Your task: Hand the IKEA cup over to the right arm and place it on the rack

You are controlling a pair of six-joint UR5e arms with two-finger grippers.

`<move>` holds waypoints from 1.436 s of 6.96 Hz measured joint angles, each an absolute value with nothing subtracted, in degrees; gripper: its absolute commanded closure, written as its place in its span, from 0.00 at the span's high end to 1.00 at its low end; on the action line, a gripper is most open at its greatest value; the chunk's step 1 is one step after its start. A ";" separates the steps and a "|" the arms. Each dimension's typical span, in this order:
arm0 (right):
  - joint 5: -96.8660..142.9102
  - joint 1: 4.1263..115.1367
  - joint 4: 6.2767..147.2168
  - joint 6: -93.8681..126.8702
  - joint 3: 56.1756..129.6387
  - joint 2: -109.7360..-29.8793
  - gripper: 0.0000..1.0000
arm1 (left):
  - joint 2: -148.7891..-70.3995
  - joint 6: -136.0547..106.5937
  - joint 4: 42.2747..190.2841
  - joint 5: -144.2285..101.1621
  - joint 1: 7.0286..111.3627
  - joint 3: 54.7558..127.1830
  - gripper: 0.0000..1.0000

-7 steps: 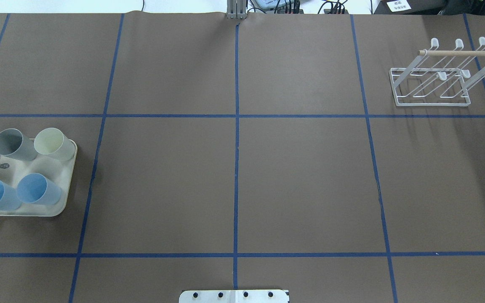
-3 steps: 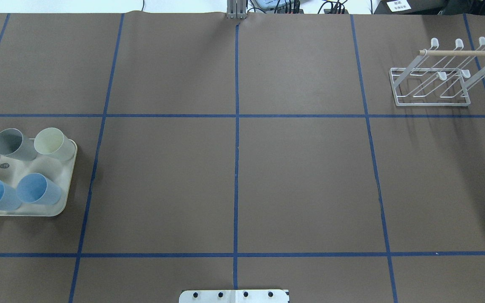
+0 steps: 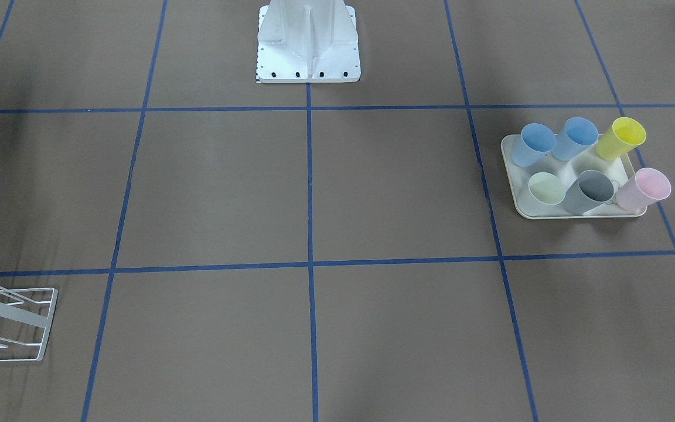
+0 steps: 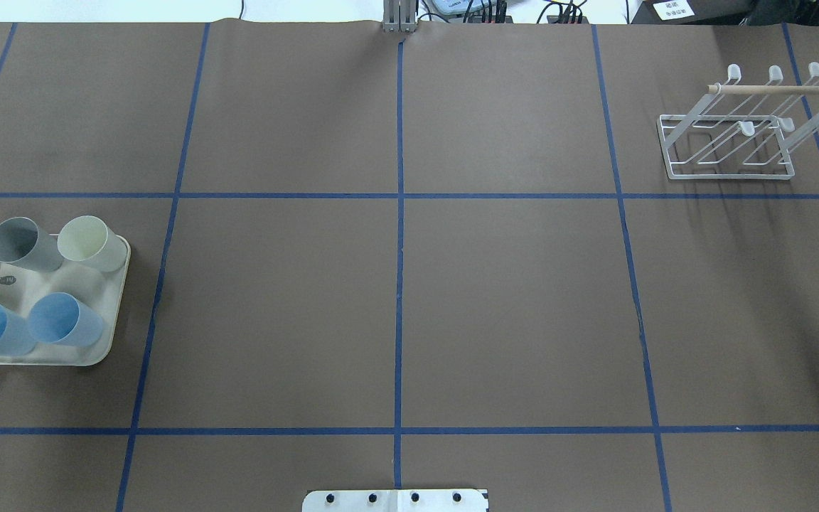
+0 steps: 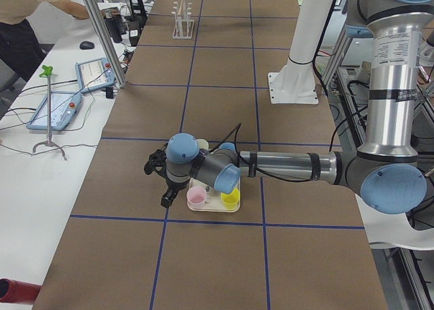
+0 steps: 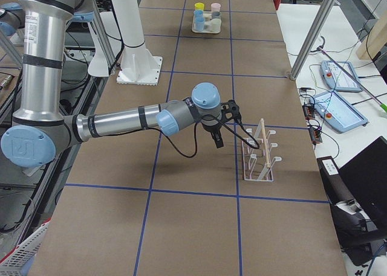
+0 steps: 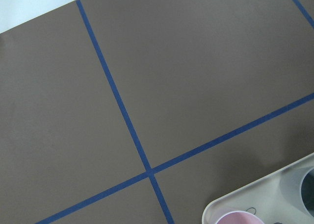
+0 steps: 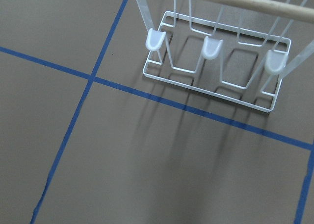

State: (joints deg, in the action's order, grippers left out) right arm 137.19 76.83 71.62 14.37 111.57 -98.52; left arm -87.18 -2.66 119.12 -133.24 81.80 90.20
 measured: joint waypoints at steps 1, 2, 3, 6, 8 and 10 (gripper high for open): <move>131.94 71.56 71.39 20.99 114.60 -99.00 1.00 | -85.76 -8.25 125.00 -131.38 78.98 88.47 1.00; 129.26 67.81 71.31 25.75 117.00 -99.21 1.00 | -85.07 -12.20 129.39 -130.11 76.54 86.36 0.98; 128.31 65.95 71.29 28.08 118.48 -99.28 1.00 | -84.85 -13.83 131.73 -129.27 74.99 84.86 0.84; 127.89 64.91 71.28 29.48 119.40 -99.31 1.00 | -84.81 -14.65 133.19 -128.70 72.61 83.72 0.59; 127.88 64.87 71.28 29.53 119.44 -99.32 1.00 | -84.81 -14.62 133.24 -128.73 71.55 83.62 0.43; 127.88 64.87 71.28 29.53 119.44 -99.32 1.00 | -84.78 -14.39 133.24 -128.84 70.96 83.53 0.08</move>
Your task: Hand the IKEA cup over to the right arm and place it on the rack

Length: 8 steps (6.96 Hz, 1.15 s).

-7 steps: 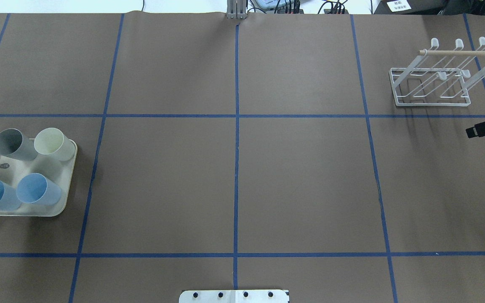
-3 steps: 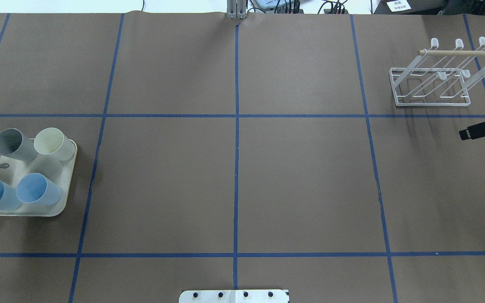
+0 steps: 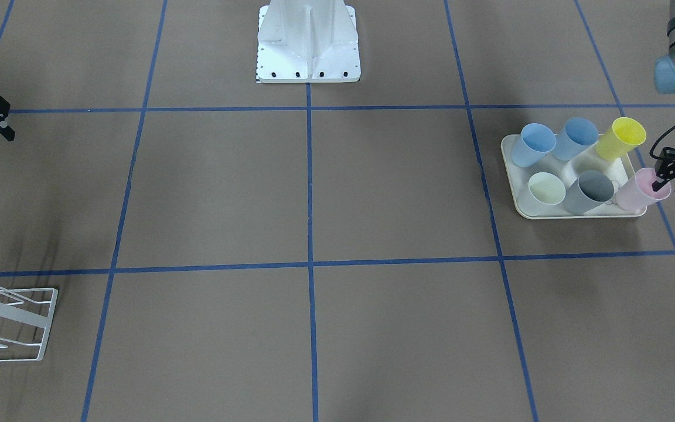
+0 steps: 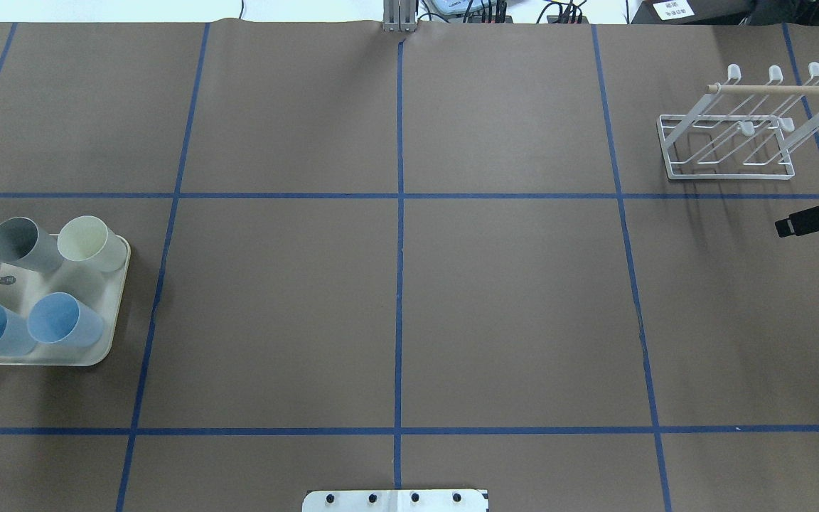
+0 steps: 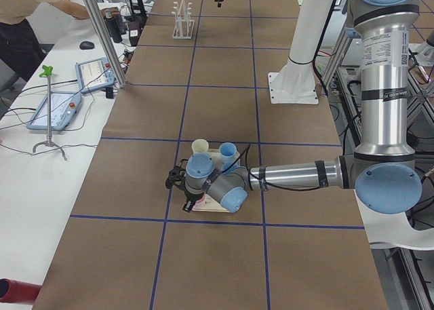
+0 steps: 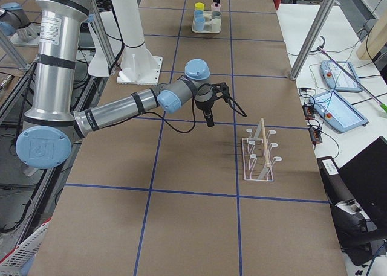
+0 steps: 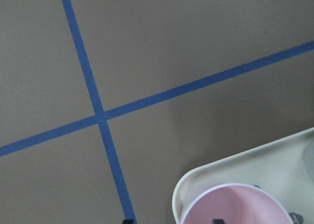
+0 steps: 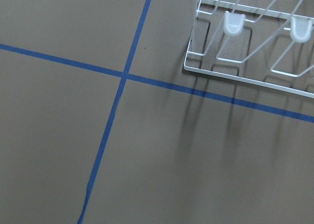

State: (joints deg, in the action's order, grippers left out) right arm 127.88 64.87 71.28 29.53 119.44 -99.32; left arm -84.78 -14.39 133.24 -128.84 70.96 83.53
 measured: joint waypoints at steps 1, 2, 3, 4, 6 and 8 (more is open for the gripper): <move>127.88 64.86 71.28 29.53 119.44 -99.32 1.00 | -84.79 -14.35 133.24 -128.94 70.91 83.51 0.00; 127.88 64.86 71.28 29.53 119.44 -99.32 1.00 | -84.81 -14.31 133.22 -129.11 70.91 83.50 0.00; 127.88 64.86 71.28 29.52 119.44 -99.28 1.00 | -84.87 -14.27 133.13 -129.34 70.92 83.52 0.00; 127.86 64.80 71.28 29.49 119.37 -99.06 1.00 | -85.09 -14.25 132.91 -130.28 71.00 83.48 0.00; 126.87 64.70 71.22 29.51 119.11 -96.61 1.00 | -85.98 -14.24 131.78 -132.53 73.77 83.74 0.00; 125.91 63.96 71.15 28.79 118.28 -90.25 1.00 | -88.15 -14.26 125.78 -133.62 79.59 87.47 0.00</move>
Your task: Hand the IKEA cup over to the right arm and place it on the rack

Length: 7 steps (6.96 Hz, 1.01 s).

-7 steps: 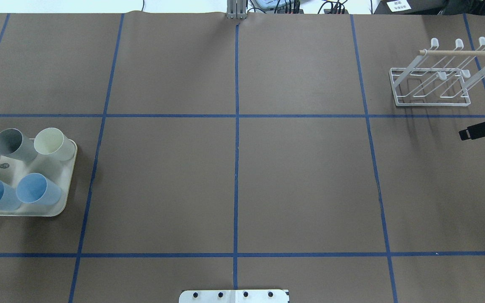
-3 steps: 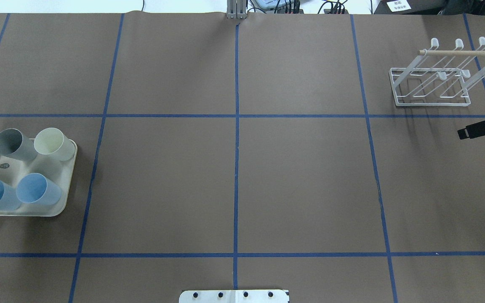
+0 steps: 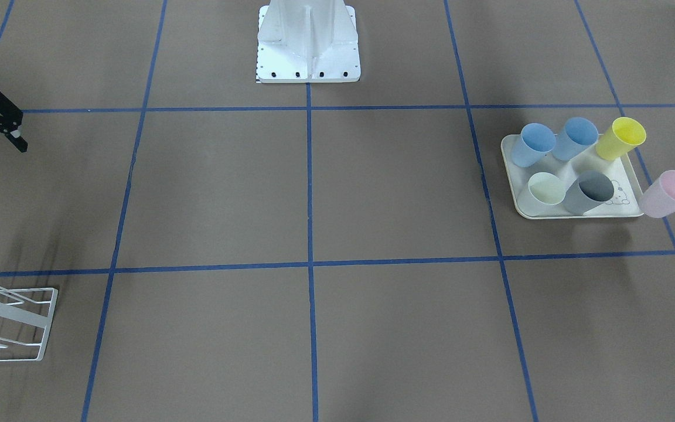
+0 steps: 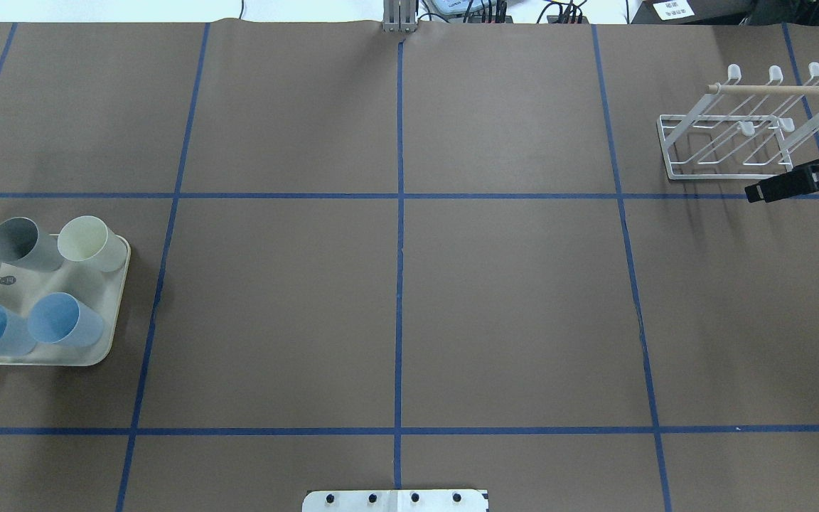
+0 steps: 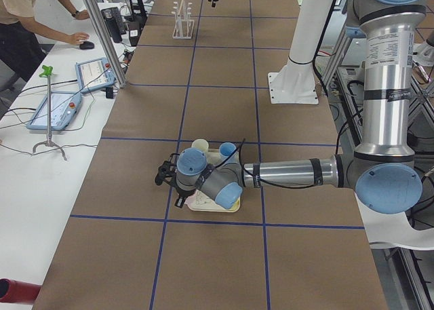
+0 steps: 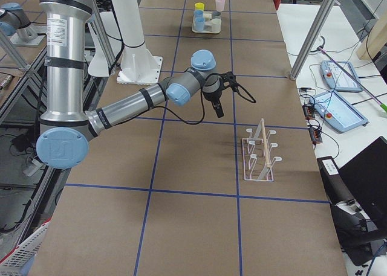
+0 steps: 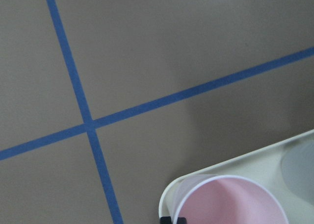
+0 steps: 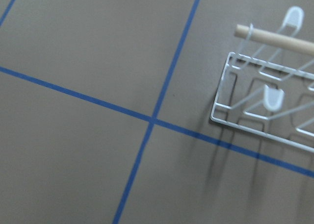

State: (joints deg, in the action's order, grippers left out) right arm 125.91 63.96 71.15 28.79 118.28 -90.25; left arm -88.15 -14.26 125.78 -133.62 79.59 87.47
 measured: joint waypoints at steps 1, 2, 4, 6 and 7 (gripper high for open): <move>125.89 62.70 71.13 28.56 117.63 -85.98 1.00 | -90.22 -14.34 118.27 -134.62 81.62 92.10 0.00; 125.88 60.99 71.05 28.55 116.68 -81.77 0.99 | -92.85 -14.61 108.73 -135.36 83.09 97.61 0.00; 124.54 57.67 70.30 28.67 114.75 -74.67 0.98 | -97.17 -22.17 94.88 -140.31 83.91 106.90 0.00; 115.56 52.46 61.80 28.57 113.17 -72.33 0.99 | -100.57 -38.68 92.83 -150.09 83.84 111.35 0.00; 110.31 48.80 56.21 28.47 111.19 -71.43 0.98 | -101.81 -46.76 94.26 -155.89 83.63 111.98 0.00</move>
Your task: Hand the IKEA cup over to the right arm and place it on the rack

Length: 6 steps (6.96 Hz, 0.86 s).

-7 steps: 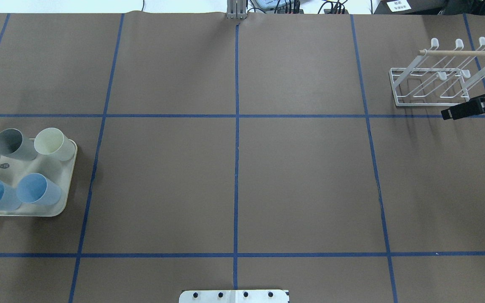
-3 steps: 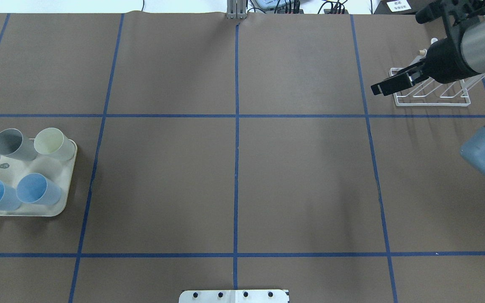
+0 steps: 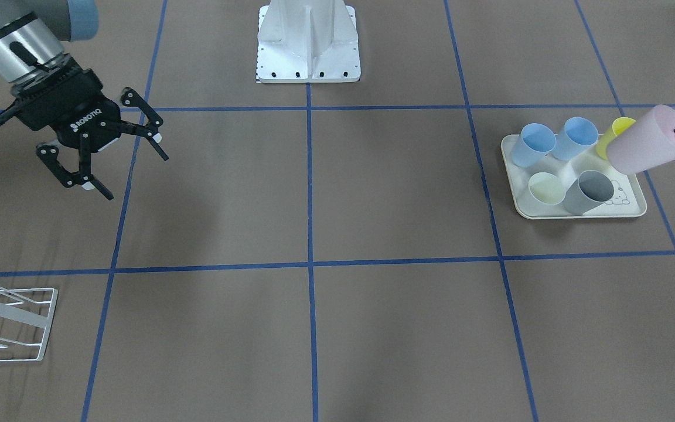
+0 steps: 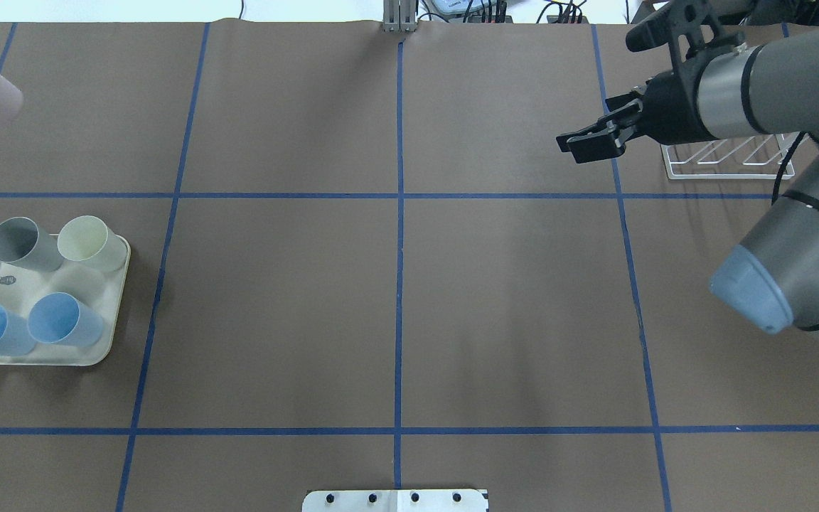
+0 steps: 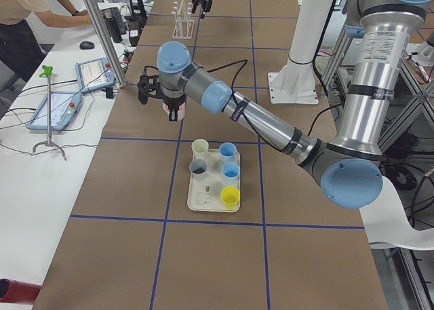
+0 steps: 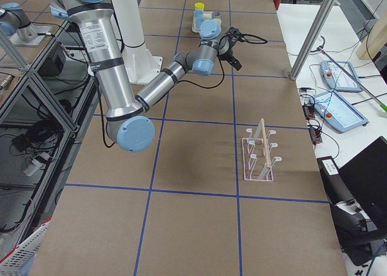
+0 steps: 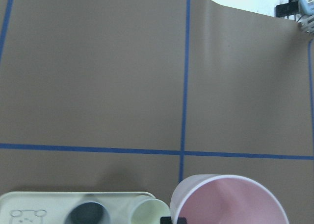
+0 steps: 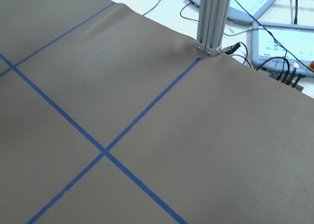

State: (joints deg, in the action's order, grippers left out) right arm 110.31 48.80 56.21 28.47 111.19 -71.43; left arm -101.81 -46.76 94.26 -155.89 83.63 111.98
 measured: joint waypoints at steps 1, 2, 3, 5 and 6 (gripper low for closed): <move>107.46 45.61 53.01 28.06 109.08 -69.84 0.92 | -102.94 -54.74 96.41 -160.19 82.98 112.14 0.00; 106.25 43.03 51.61 27.24 107.38 -67.90 0.90 | -104.70 -64.50 97.99 -162.28 81.45 112.25 0.00; 105.25 41.00 49.98 26.67 106.57 -66.81 0.90 | -107.23 -73.97 98.67 -162.96 79.26 112.30 0.00; 99.17 36.22 42.50 25.69 106.14 -66.41 0.91 | -111.93 -89.03 101.04 -163.00 74.51 112.38 0.00; 94.89 33.53 38.36 24.20 106.11 -66.38 0.91 | -112.95 -93.01 102.83 -162.21 72.38 112.40 0.00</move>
